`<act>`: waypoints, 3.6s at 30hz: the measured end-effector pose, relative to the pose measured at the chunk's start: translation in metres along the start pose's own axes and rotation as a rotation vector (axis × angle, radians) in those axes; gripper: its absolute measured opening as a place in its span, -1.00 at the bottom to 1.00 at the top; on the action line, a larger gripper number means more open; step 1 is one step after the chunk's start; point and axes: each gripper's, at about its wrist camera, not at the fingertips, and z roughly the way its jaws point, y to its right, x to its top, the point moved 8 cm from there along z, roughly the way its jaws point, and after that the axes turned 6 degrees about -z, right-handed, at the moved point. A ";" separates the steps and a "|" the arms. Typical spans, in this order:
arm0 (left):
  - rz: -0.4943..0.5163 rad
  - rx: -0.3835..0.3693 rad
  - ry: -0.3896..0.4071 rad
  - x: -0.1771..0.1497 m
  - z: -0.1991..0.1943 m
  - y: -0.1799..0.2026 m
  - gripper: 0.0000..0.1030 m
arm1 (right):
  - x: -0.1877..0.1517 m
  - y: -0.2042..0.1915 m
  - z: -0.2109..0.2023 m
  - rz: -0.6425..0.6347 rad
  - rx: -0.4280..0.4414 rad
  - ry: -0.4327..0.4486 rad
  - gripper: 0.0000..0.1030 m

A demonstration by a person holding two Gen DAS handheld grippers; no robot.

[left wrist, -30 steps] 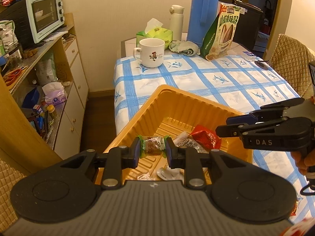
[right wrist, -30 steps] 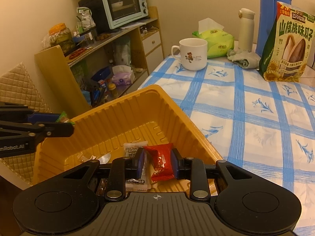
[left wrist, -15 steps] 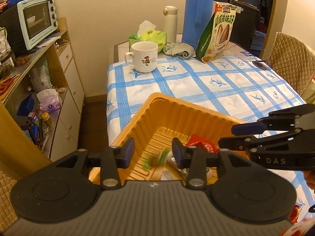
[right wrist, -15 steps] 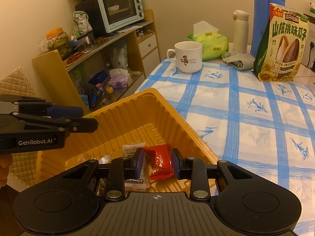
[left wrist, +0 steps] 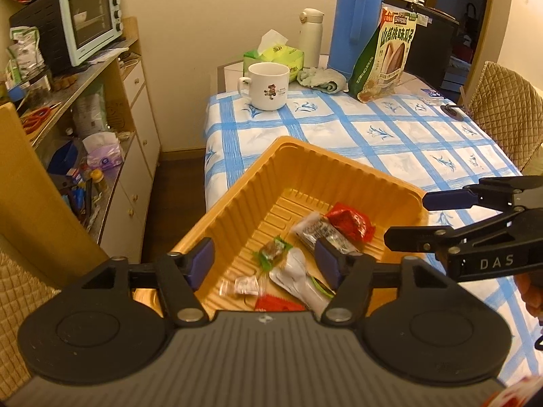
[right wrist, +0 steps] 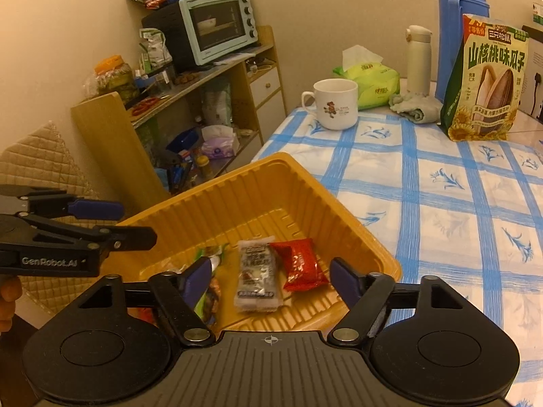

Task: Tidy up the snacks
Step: 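Withdraw both tools from the basket toward the remaining candies, then reach the right tool down to the small red candy on the tablecloth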

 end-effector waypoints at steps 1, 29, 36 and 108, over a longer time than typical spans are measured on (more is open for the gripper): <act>-0.005 -0.002 0.000 -0.002 -0.005 0.001 0.25 | -0.001 -0.002 -0.003 0.001 0.002 0.002 0.54; -0.055 0.021 0.012 -0.089 -0.124 0.076 0.39 | -0.081 -0.025 -0.149 0.041 0.007 0.037 0.69; -0.067 0.019 0.002 -0.120 -0.146 0.103 0.39 | -0.119 -0.024 -0.186 0.040 0.003 0.015 0.70; 0.100 -0.046 -0.141 -0.160 -0.060 0.155 0.37 | -0.199 0.029 -0.129 0.259 -0.124 -0.136 0.05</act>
